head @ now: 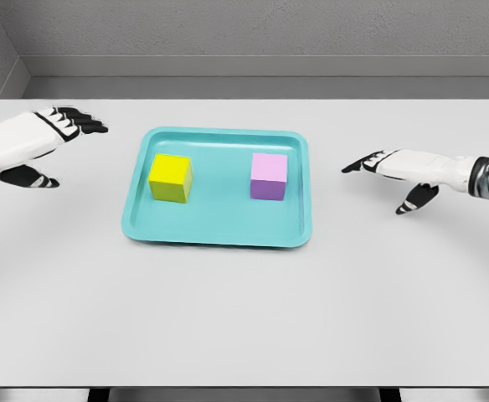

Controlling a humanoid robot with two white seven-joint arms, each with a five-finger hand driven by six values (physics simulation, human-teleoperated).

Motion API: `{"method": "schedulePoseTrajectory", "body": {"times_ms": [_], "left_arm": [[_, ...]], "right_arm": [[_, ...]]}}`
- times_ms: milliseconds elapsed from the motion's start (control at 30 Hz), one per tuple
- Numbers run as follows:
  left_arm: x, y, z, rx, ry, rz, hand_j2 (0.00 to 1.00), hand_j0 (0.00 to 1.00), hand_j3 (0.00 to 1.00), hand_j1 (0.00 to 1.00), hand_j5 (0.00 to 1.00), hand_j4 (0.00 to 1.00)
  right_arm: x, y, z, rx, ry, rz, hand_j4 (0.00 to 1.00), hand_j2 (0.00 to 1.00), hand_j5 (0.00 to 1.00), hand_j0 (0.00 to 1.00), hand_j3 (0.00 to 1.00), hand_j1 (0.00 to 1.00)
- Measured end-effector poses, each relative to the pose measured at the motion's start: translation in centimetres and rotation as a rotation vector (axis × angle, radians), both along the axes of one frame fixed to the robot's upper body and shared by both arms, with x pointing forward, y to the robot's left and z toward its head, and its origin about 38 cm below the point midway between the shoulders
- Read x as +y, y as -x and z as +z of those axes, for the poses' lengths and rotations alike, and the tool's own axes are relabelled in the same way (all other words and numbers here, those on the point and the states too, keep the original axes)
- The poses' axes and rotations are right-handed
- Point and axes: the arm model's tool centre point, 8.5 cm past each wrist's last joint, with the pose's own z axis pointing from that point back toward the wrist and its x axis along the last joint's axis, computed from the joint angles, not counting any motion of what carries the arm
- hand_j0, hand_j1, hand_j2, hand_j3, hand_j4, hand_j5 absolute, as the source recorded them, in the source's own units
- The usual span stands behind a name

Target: Push two cubes

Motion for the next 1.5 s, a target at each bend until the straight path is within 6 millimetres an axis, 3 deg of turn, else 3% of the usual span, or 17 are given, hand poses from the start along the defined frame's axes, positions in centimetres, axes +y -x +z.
{"method": "schedulePoseTrajectory", "body": {"times_ms": [133, 267, 300, 333, 367, 400, 467, 567, 700, 900, 1067, 1300, 1500], "left_arm": [[-0.7, -1.5, -3.3, 0.130, -0.031, 0.016, 1.00, 1.00, 1.00, 1.00, 1.00, 1.00], [-1.5, -2.8, -4.8, 0.177, 0.013, 0.035, 1.00, 1.00, 1.00, 1.00, 1.00, 1.00], [-1.5, -3.0, -4.9, 0.181, 0.019, 0.039, 1.00, 1.00, 1.00, 1.00, 1.00, 1.00], [-1.6, -3.1, -5.3, 0.189, 0.025, 0.043, 0.94, 0.94, 0.94, 0.94, 0.94, 0.94], [-1.6, -3.1, -5.5, 0.196, 0.028, 0.045, 0.78, 0.78, 0.78, 0.78, 0.78, 0.78], [-1.6, -3.2, -5.7, 0.200, 0.031, 0.047, 0.74, 0.74, 0.74, 0.74, 0.74, 0.74], [-1.7, -3.3, -5.7, 0.201, 0.034, 0.049, 0.59, 0.59, 0.59, 0.59, 0.59, 0.59], [-2.6, -3.5, -6.2, 0.205, 0.041, 0.038, 0.59, 0.59, 0.59, 0.59, 0.59, 0.59], [-3.6, -3.7, -6.0, 0.194, 0.052, 0.020, 0.60, 0.60, 0.60, 0.60, 0.60, 0.60], [-3.0, -4.0, -4.5, 0.157, 0.063, 0.033, 0.61, 0.61, 0.61, 0.61, 0.61, 0.61], [-2.9, -4.1, -4.5, 0.153, 0.071, 0.039, 0.59, 0.59, 0.59, 0.59, 0.59, 0.59], [-3.8, -5.3, -5.8, 0.182, 0.105, 0.060, 0.58, 0.58, 0.58, 0.58, 0.58, 0.58], [-4.2, -6.0, -7.0, 0.212, 0.116, 0.077, 0.58, 0.58, 0.58, 0.58, 0.58, 0.58]], "right_arm": [[0.5, -0.5, 0.8, -0.019, -0.005, 0.008, 1.00, 1.00, 1.00, 1.00, 1.00, 1.00], [1.7, -2.3, 3.3, -0.067, -0.004, 0.026, 1.00, 1.00, 1.00, 1.00, 1.00, 1.00], [2.1, -2.7, 3.0, -0.058, 0.002, 0.029, 1.00, 1.00, 1.00, 1.00, 1.00, 1.00], [2.5, -2.9, 2.5, -0.045, 0.006, 0.031, 1.00, 1.00, 1.00, 1.00, 1.00, 1.00], [2.7, -3.0, 2.0, -0.032, 0.010, 0.031, 1.00, 1.00, 1.00, 1.00, 1.00, 1.00], [2.8, -3.1, 1.5, -0.021, 0.014, 0.030, 0.97, 0.97, 0.97, 0.97, 0.97, 0.97], [3.0, -3.3, 1.1, -0.013, 0.030, 0.032, 0.80, 0.80, 0.80, 0.80, 0.80, 0.80], [3.4, -3.4, 0.7, -0.007, 0.059, 0.042, 0.64, 0.64, 0.64, 0.64, 0.64, 0.64], [3.9, -3.4, 0.8, -0.004, 0.085, 0.063, 0.51, 0.51, 0.51, 0.51, 0.51, 0.51], [5.3, -3.2, 1.7, -0.018, 0.096, 0.111, 0.44, 0.44, 0.44, 0.44, 0.44, 0.44], [6.8, -3.1, 2.3, -0.034, 0.088, 0.152, 0.40, 0.40, 0.40, 0.40, 0.40, 0.40], [8.8, -3.5, 2.7, -0.032, 0.101, 0.196, 0.16, 0.16, 0.16, 0.16, 0.16, 0.16], [9.7, -4.1, 3.9, -0.052, 0.130, 0.220, 0.13, 0.13, 0.13, 0.13, 0.13, 0.13]]}}
